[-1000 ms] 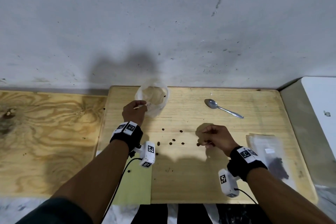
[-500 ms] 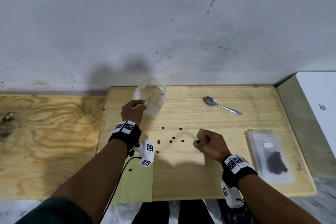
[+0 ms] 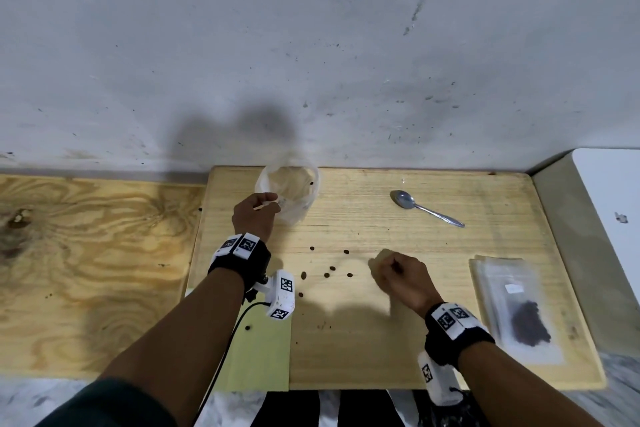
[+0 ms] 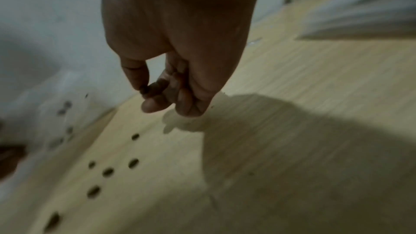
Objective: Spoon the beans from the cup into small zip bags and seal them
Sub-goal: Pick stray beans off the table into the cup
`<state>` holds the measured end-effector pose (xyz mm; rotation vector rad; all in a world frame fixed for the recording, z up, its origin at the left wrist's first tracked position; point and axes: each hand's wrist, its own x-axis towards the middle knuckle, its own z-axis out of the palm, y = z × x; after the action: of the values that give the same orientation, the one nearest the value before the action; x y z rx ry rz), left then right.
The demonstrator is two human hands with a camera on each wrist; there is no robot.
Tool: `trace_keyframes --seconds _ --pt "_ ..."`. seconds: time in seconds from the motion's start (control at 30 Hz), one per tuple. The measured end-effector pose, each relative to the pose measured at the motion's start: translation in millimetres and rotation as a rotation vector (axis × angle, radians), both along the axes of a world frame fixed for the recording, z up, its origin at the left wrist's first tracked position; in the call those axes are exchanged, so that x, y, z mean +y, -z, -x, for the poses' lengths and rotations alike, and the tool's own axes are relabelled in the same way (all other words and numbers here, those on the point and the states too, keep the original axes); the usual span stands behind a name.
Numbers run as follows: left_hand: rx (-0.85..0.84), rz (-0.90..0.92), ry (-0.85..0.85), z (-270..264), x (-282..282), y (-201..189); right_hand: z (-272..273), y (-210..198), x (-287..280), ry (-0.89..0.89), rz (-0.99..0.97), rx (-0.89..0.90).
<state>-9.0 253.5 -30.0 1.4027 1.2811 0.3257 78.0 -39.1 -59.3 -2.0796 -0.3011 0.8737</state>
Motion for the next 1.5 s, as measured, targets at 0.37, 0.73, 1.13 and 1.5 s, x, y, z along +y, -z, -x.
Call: trace_keyframes --seconds 0.37,0.73,1.13,1.5 --pt "0.031 -0.014 -0.001 -1 15 5 -34 -10 48 0.275 -0.128 0.401" --pt "0.038 -0.029 0.019 -8 28 8 -22 26 63 -0.276 0.170 -0.194" --pt "0.021 -0.029 0.043 0 23 9 -11 20 59 -0.255 0.098 -0.069" --pt "-0.026 -0.039 0.071 24 16 0 4 -12 23 0.500 -0.347 0.649"
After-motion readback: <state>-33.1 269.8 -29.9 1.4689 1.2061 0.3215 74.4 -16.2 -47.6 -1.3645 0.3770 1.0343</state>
